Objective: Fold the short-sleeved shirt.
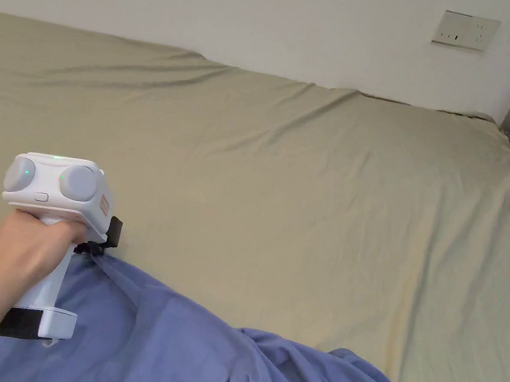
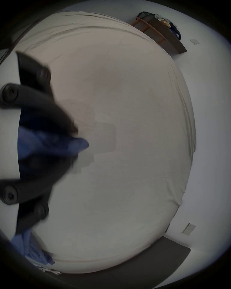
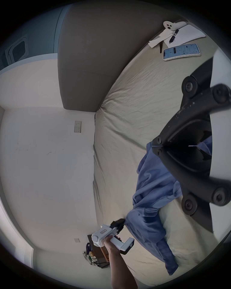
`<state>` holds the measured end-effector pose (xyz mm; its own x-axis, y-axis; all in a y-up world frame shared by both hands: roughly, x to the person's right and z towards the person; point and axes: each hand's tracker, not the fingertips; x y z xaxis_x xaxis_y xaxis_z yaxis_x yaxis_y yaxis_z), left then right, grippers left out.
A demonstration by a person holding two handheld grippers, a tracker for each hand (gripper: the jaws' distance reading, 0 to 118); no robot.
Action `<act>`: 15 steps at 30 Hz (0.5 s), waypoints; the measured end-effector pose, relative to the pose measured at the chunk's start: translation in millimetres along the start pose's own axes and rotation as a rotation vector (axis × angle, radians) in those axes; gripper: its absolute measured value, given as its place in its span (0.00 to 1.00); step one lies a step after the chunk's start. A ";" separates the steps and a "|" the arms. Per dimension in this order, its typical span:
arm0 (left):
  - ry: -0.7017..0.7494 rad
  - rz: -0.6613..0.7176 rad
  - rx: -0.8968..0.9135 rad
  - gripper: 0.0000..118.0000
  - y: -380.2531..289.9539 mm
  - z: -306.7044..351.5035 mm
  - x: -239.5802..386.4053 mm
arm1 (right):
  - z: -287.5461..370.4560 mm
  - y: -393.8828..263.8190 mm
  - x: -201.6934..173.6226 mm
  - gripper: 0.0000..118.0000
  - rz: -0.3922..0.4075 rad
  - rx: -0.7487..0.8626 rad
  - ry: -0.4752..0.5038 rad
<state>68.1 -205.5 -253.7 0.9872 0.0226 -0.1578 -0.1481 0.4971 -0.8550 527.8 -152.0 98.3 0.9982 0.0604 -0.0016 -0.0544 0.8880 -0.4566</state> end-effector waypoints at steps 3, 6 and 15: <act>-0.069 0.041 0.035 0.03 0.8 -7.9 -18.6 | -1.7 -1.3 -0.2 0.02 0.001 -0.010 0.005; -0.061 0.030 0.072 0.03 -23.0 15.5 -10.0 | -9.2 4.5 0.7 0.02 0.000 -0.008 0.021; -0.095 0.047 0.115 0.03 -33.2 48.9 -24.4 | -137.1 57.5 23.2 1.00 0.059 -0.270 0.085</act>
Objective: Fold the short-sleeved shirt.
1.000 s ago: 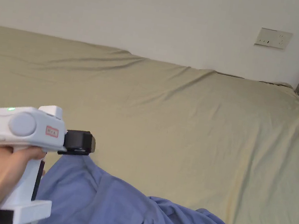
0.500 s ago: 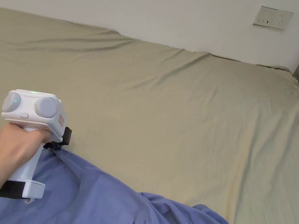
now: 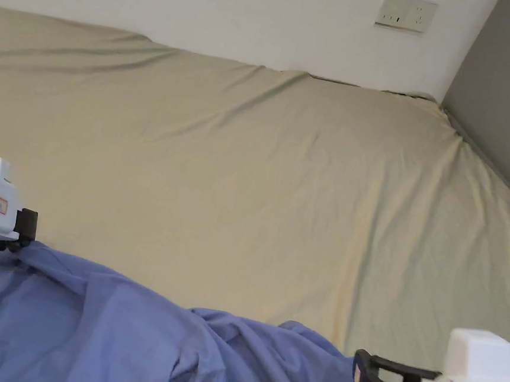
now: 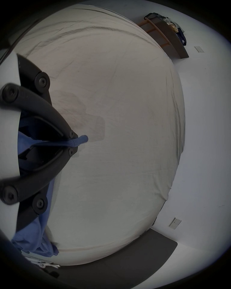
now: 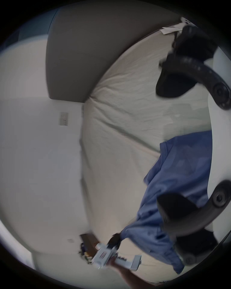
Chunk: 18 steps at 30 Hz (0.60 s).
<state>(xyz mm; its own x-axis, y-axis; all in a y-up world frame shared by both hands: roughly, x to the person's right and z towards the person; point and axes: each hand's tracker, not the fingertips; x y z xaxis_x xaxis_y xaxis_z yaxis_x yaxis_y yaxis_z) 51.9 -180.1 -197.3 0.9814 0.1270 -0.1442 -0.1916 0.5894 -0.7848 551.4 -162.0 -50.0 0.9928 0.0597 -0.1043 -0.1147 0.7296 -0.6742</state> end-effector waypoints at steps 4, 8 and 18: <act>0.001 -0.014 0.005 0.03 -5.1 6.5 0.6 | -52.7 1.7 2.2 0.95 0.061 -0.209 -0.003; -0.002 -0.029 0.000 0.03 -12.2 9.5 0.5 | -71.7 -16.6 -2.3 0.73 0.037 -0.284 0.027; -0.083 0.017 0.189 0.03 -25.0 73.1 -9.4 | -20.7 -17.9 -7.6 0.05 -0.076 -0.066 0.117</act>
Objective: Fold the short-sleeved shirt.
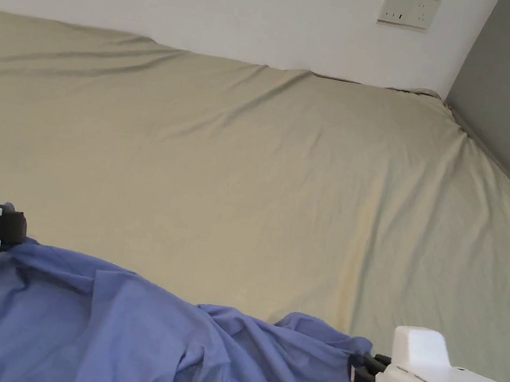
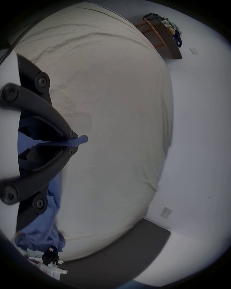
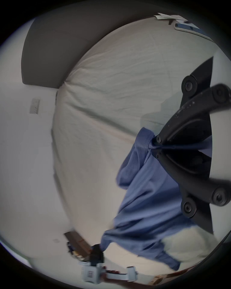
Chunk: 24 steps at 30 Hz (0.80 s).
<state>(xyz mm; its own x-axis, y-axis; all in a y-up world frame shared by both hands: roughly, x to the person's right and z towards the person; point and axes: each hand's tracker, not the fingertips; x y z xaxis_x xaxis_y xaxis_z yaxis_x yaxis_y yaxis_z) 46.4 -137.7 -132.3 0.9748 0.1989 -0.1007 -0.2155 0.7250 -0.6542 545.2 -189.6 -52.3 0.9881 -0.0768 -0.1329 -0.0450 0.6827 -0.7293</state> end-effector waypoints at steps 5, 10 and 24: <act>-0.044 0.051 0.209 0.03 19.1 89.8 -3.9 | 76.0 15.5 0.6 0.05 -0.040 0.260 0.042; -0.096 0.106 0.425 0.03 25.4 206.5 -2.0 | 166.8 22.9 -9.1 0.05 -0.088 0.474 0.083; -0.195 0.201 1.032 0.03 10.6 527.7 6.1 | 430.3 38.5 -15.1 0.05 -0.201 0.976 0.221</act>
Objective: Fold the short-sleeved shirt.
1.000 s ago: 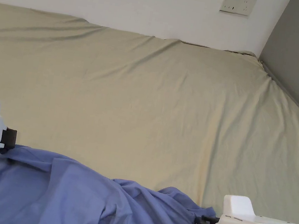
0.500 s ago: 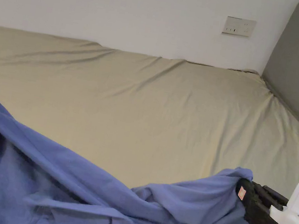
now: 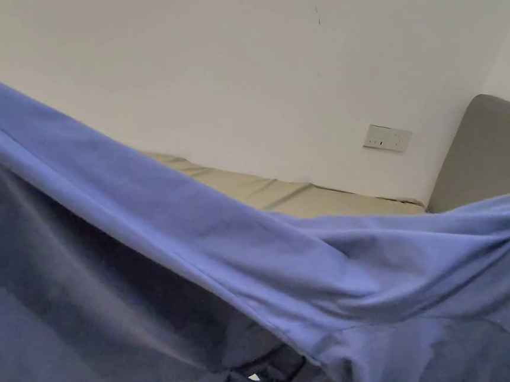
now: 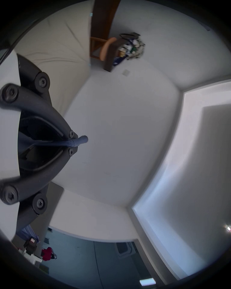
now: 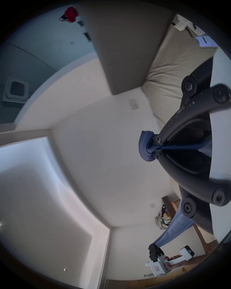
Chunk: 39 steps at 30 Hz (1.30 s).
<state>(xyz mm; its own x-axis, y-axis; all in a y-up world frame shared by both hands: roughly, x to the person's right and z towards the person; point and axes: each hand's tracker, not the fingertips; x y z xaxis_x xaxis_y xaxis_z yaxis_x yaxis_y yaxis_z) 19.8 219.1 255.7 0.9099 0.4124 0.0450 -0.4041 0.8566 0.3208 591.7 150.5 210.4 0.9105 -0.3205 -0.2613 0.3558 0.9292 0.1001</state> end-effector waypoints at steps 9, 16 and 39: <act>-0.032 -0.028 0.097 0.03 63.8 36.4 30.3 | 34.9 63.8 -28.6 0.05 0.020 0.094 0.045; -0.030 -0.037 0.033 0.03 51.6 9.9 27.4 | 5.0 63.4 -8.8 0.05 0.015 0.042 0.050; -0.020 -0.051 0.009 0.03 -67.8 -242.9 -35.4 | -301.5 -0.4 37.7 0.05 0.011 -0.015 0.163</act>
<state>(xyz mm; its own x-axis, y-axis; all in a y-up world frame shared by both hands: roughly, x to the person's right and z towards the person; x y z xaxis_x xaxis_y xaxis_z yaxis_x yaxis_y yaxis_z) -7.8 221.8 2.6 0.9310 0.3619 0.0467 -0.3562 0.8734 0.3320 562.3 193.6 -89.0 0.8678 -0.2773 -0.4124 0.3416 0.9356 0.0896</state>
